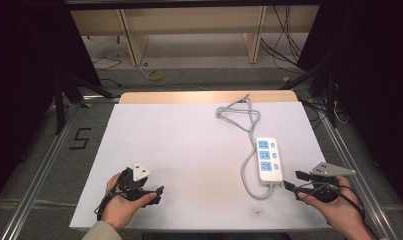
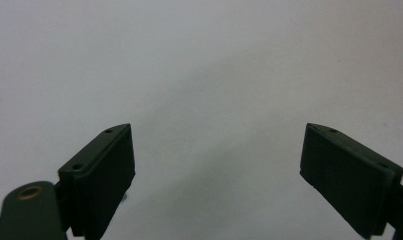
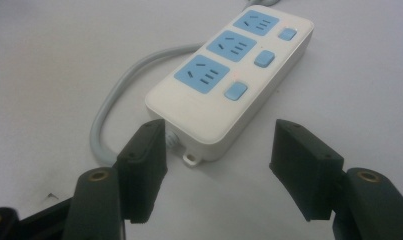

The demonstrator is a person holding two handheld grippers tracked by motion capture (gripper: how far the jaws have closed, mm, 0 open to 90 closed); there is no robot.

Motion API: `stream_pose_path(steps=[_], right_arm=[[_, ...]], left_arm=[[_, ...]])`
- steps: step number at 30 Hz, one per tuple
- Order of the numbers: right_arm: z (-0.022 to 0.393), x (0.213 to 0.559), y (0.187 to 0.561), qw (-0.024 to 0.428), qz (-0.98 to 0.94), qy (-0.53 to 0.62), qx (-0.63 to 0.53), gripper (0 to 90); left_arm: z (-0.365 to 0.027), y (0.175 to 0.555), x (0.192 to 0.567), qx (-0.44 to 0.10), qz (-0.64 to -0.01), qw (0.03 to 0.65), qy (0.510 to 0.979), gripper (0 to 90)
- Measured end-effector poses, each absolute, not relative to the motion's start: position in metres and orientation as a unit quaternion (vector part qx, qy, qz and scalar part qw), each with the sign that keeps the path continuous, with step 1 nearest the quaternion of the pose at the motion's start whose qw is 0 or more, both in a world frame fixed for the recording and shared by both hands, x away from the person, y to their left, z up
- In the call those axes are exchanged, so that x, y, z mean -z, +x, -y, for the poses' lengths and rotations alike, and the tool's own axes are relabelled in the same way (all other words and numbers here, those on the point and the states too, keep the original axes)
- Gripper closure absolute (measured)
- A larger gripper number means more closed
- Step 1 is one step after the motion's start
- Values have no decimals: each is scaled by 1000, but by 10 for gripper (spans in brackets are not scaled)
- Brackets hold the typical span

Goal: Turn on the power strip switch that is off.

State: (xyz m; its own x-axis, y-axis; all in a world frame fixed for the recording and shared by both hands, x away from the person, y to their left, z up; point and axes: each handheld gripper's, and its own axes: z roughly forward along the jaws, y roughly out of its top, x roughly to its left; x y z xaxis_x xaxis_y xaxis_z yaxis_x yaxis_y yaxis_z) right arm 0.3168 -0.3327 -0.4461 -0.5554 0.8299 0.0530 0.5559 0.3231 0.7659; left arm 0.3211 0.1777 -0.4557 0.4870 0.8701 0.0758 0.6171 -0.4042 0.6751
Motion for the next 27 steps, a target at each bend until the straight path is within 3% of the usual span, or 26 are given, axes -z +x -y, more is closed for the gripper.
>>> stream_pose_path(steps=[6, 14, 22, 27], right_arm=[[333, 445, 316, 181, -790, 445, -380, 452], [332, 440, 316, 186, -794, 450, -364, 648], [331, 437, 318, 200, -794, 449, -358, 767], [329, 432, 321, 214, -791, 449, -357, 889]], left_arm=[[-175, 320, 455, -216, -454, 295, 812, 138], [-176, 321, 456, -215, -457, 296, 810, 148], [-176, 321, 455, -216, -456, 297, 810, 149], [-176, 321, 455, -220, -458, 299, 808, 150]])
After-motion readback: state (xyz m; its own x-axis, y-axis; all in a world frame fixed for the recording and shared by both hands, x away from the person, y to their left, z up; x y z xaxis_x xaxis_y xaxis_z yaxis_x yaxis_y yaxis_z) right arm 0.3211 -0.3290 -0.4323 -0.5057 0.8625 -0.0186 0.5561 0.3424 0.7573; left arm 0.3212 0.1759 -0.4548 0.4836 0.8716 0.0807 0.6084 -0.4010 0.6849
